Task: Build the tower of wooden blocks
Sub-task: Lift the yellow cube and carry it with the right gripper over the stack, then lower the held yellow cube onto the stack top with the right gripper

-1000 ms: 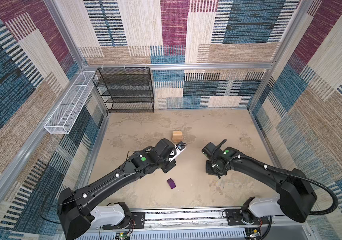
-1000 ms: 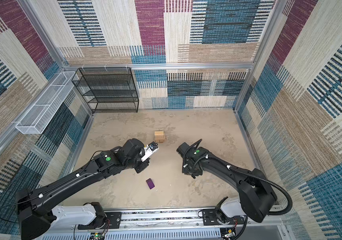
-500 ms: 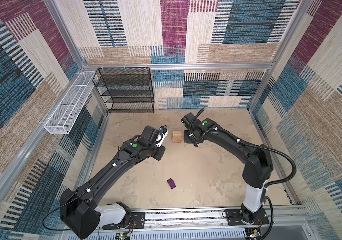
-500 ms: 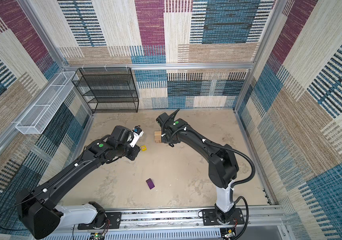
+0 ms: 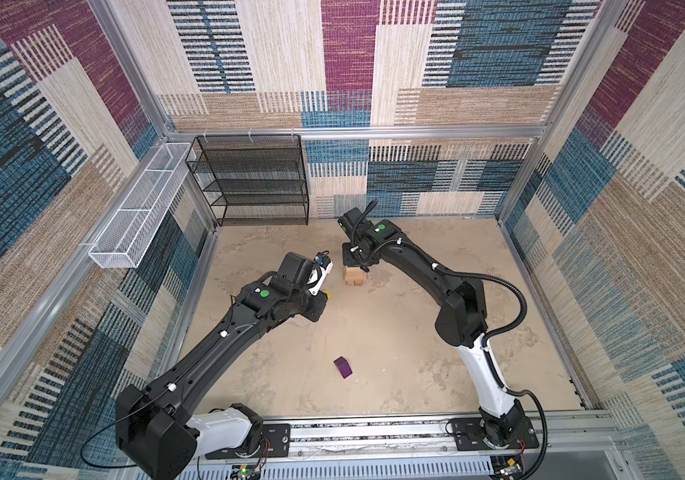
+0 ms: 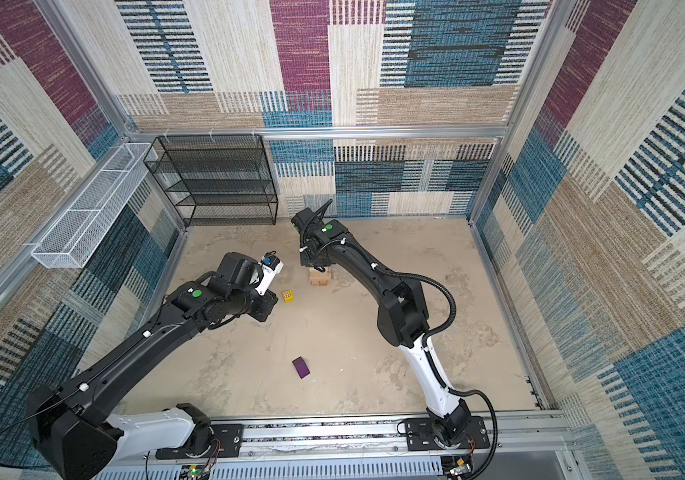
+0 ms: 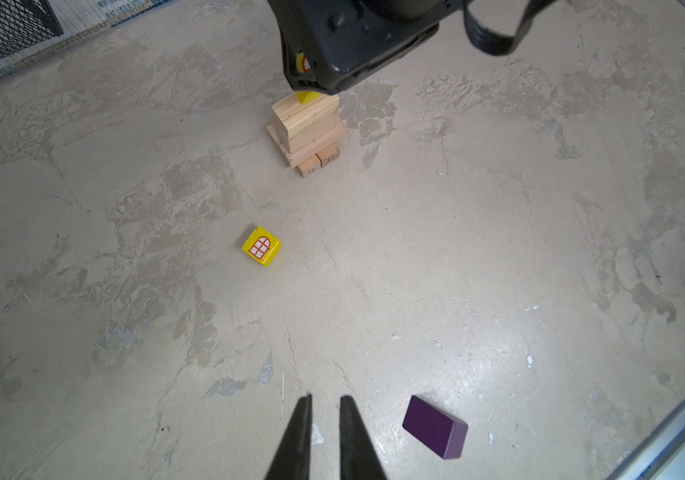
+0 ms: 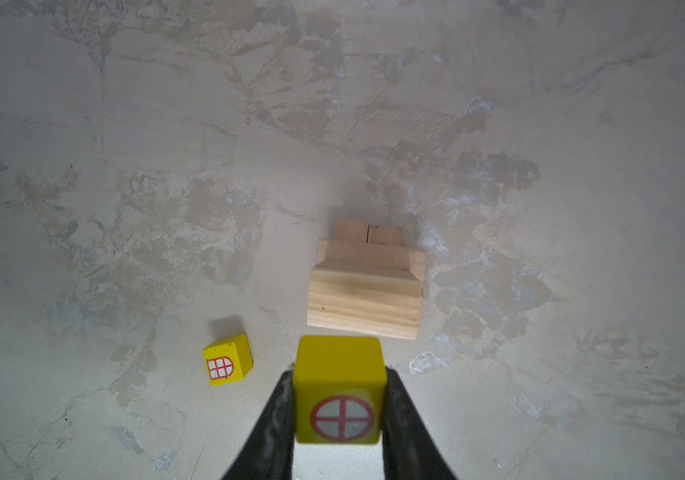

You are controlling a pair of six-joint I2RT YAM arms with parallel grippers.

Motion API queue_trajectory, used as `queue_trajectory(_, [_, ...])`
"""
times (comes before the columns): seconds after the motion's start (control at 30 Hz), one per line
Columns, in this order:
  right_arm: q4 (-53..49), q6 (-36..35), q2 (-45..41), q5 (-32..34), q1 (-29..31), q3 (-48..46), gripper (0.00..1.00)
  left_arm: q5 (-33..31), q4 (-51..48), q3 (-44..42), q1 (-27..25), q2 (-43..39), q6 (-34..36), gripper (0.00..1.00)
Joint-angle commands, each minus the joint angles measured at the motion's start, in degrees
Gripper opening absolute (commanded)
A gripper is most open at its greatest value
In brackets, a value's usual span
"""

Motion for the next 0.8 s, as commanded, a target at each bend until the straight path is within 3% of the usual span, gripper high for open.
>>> queue_trajectory(0.0, [-2.8,-1.1,3.2,-1.7,0.0,5.2,0.01,-1.0,-0.3,-0.1,0.1,-0.6,0.1,0.18])
queue_trajectory(0.77, [-4.5,-3.4,7.6,-1.8,0.0,8.1,0.12,-1.6,-0.1,-0.6,0.1,-1.3,0.4,0.18])
